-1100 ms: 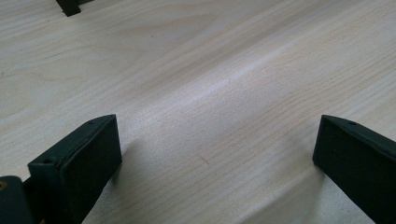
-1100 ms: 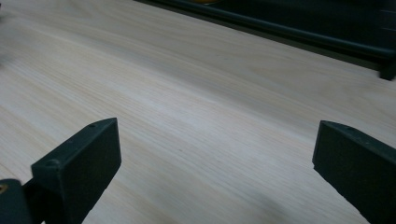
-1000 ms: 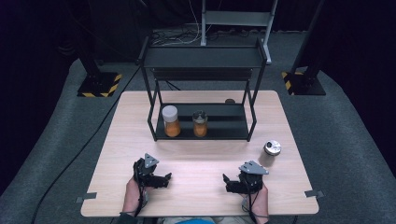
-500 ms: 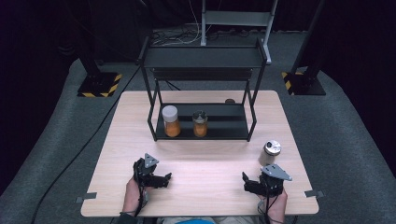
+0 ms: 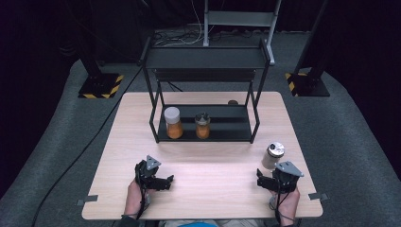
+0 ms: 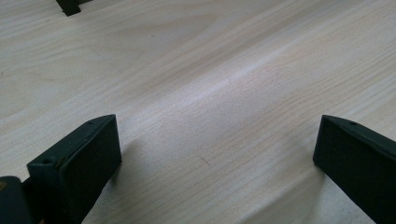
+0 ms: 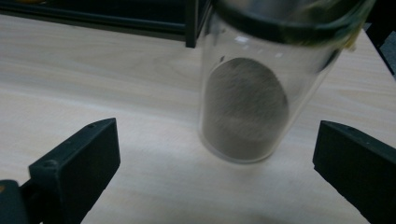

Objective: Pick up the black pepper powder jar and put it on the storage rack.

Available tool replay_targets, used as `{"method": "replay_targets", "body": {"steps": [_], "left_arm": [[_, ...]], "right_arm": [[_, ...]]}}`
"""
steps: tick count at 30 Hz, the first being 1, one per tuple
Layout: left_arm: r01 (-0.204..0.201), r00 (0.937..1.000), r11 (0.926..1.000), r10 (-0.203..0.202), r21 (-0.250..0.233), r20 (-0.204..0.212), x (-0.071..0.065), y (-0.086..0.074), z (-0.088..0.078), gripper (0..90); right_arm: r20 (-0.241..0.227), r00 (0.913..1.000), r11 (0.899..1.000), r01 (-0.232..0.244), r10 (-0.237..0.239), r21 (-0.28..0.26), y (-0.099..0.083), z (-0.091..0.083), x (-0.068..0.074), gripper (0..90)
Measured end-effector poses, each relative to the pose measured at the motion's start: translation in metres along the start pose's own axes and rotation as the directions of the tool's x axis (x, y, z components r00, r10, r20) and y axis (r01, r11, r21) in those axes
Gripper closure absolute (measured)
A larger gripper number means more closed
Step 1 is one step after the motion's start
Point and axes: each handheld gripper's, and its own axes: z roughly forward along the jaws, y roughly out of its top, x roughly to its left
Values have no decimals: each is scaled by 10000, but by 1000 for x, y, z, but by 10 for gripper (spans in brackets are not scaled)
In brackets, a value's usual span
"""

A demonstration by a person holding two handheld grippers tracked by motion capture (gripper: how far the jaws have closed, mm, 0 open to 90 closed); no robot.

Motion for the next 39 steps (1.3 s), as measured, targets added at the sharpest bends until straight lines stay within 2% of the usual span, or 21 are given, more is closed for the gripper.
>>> {"method": "replay_targets", "body": {"steps": [6, 11, 20, 24, 31, 39], "left_arm": [[1, 10000, 10000, -1, -1, -1, 0, 0, 0, 3], [0, 10000, 10000, 0, 2, -1, 0, 0, 0, 3], [-25, 10000, 10000, 25, 6, 10, 0, 2, 2, 3], [-27, 10000, 10000, 27, 7, 9, 0, 2, 2, 3], [-29, 10000, 10000, 29, 5, 8, 0, 2, 2, 3], [-33, 10000, 10000, 33, 2, 2, 0, 2, 2, 3]], "right_arm": [[-137, 9995, 9996, -279, 279, 68, 11, 15, -16, 0], [-386, 9985, 9992, -372, 376, 125, 16, 27, -24, 0], [-714, 9964, 9989, -463, 453, -120, 17, 33, -34, 2], [-875, 9951, 9987, -473, 455, -188, 16, 34, -37, 77], [-699, 9971, 9995, -298, 288, -133, 16, 34, -34, 240], [-453, 9987, 9995, -252, 243, -187, 15, 34, -31, 300]]}}
